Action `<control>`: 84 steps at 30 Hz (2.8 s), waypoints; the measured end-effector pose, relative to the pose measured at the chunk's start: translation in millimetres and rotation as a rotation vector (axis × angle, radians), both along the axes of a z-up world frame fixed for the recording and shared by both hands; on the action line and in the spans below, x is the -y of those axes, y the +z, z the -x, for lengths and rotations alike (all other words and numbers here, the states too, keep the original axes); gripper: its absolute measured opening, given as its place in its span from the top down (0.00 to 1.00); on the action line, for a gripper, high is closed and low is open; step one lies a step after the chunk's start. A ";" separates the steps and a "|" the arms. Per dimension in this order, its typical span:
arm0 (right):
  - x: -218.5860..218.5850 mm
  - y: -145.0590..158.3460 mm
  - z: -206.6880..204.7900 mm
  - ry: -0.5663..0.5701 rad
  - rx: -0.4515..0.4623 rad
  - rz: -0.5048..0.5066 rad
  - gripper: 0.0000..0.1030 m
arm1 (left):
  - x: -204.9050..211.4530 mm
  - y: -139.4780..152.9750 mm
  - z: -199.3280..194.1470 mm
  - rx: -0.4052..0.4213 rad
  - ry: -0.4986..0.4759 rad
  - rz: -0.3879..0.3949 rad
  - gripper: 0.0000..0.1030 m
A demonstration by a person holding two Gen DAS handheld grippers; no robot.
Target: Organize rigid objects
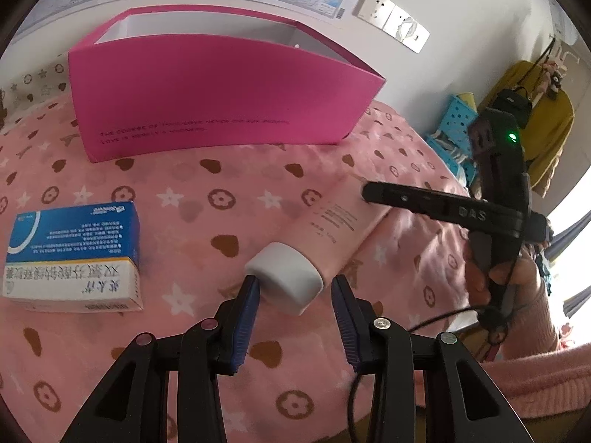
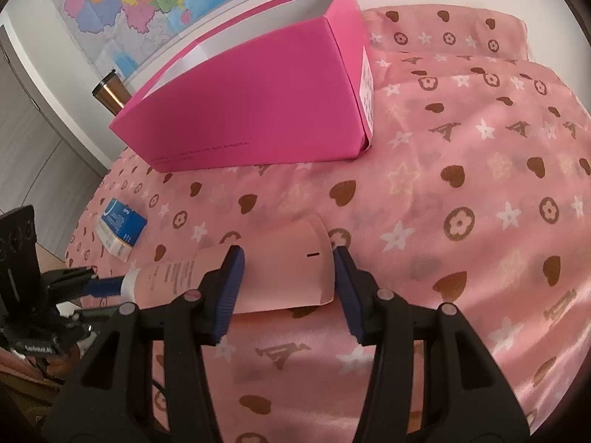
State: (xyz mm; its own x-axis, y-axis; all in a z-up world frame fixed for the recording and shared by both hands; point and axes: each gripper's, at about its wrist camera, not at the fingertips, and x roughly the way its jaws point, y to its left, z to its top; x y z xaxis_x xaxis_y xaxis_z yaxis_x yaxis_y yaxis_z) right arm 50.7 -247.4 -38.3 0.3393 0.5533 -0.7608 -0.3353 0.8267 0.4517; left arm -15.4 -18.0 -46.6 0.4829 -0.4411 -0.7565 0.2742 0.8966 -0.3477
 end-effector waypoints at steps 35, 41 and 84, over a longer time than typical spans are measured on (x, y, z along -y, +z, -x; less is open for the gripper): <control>1.7 13.5 13.7 -0.003 0.015 -0.033 0.47 | -8.1 16.0 -13.1 0.046 0.058 -0.021 0.61; 2.2 26.5 12.3 -0.011 0.054 -0.041 0.47 | -9.3 27.1 -17.3 0.078 0.064 -0.024 0.61; 6.2 69.3 -3.8 -0.044 0.197 -0.053 0.47 | -2.9 71.3 -35.5 0.226 0.062 -0.062 0.61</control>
